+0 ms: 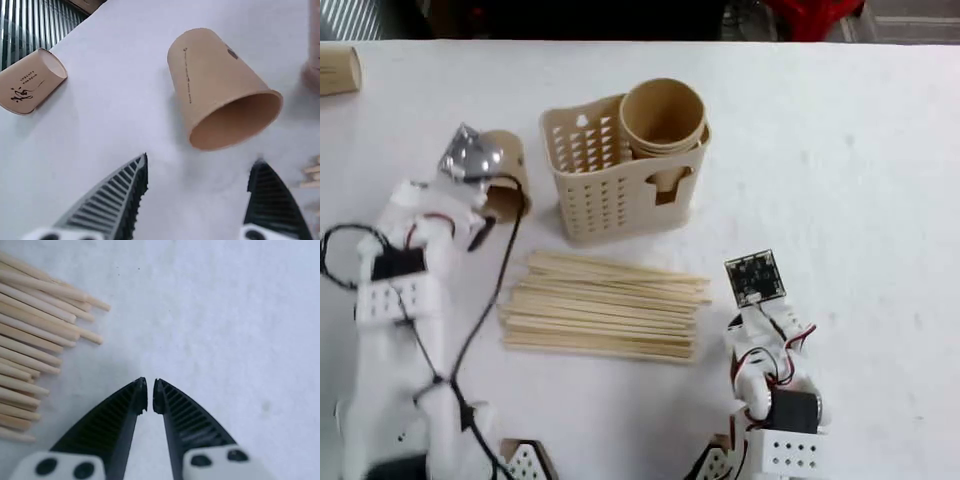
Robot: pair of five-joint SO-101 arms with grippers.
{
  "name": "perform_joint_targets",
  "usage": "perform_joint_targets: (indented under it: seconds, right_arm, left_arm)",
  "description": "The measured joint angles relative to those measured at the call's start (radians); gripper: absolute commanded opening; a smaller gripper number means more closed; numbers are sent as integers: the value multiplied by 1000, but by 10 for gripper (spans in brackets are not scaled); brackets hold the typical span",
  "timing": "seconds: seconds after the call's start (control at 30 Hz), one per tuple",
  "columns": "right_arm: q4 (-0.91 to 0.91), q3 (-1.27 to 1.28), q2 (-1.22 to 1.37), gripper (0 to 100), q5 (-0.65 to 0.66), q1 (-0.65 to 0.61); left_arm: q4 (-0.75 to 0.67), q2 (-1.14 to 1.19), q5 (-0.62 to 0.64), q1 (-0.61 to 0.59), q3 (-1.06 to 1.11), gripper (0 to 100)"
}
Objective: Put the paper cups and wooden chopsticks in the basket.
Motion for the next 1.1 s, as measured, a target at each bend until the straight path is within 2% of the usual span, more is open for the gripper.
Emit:
perform_joint_targets:
  seconds: [0.43,0.53,0.67,0.77,0.97,1.1]
  right_arm:
    - [0,0,0,42,0,0]
    - [0,0,0,42,0,0]
    - [0,0,0,42,0,0]
    - [0,0,0,42,0,0]
    - [0,0,0,42,0,0]
    - [0,0,0,42,0,0]
  left_arm:
    - [-184,525,3,-15,-275,317]
    - [-226,614,58,-15,-334,309]
    - [-239,707,104,-15,-407,168]
    - [-239,730,109,-15,-416,99]
    - [-239,732,109,-15,-416,23]
    - [-203,723,118,-15,-416,22]
